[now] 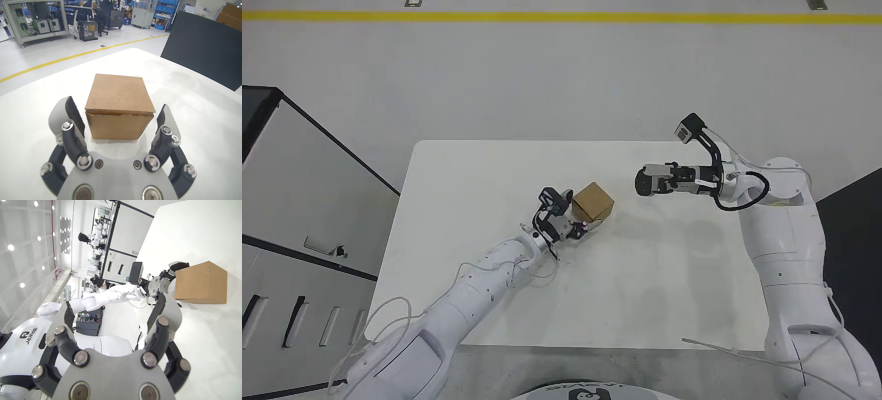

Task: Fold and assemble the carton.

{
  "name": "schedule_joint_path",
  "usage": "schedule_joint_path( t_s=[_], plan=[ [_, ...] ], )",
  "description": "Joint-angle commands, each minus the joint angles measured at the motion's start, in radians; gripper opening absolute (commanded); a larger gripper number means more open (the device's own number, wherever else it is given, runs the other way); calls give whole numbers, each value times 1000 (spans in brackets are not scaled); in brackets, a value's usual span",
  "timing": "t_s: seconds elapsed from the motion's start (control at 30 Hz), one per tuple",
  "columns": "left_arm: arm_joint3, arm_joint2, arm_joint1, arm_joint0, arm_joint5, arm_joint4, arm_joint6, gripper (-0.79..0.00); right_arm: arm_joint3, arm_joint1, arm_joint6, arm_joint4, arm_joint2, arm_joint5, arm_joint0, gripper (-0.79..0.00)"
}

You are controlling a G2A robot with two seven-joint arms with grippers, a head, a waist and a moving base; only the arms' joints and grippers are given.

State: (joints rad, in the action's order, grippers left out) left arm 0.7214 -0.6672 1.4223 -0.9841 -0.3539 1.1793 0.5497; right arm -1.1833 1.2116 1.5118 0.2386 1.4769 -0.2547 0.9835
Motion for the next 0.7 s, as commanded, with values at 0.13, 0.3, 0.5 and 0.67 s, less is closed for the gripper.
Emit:
schedule_joint_path(
  t_s=[0.13,0.3,0.5,0.67],
  plan=[
    [-19,-8,9,6,-2,-5,7,-727,0,0,0,0,0,0,0,0],
    [-14,-21,8,7,-7,8,22,-785,0,0,0,0,0,0,0,0],
    [59,-58,-19,-11,-32,57,23,-785,0,0,0,0,0,0,0,0],
    [176,-126,-72,-50,-150,114,-51,-785,0,0,0,0,0,0,0,0]
  ],
)
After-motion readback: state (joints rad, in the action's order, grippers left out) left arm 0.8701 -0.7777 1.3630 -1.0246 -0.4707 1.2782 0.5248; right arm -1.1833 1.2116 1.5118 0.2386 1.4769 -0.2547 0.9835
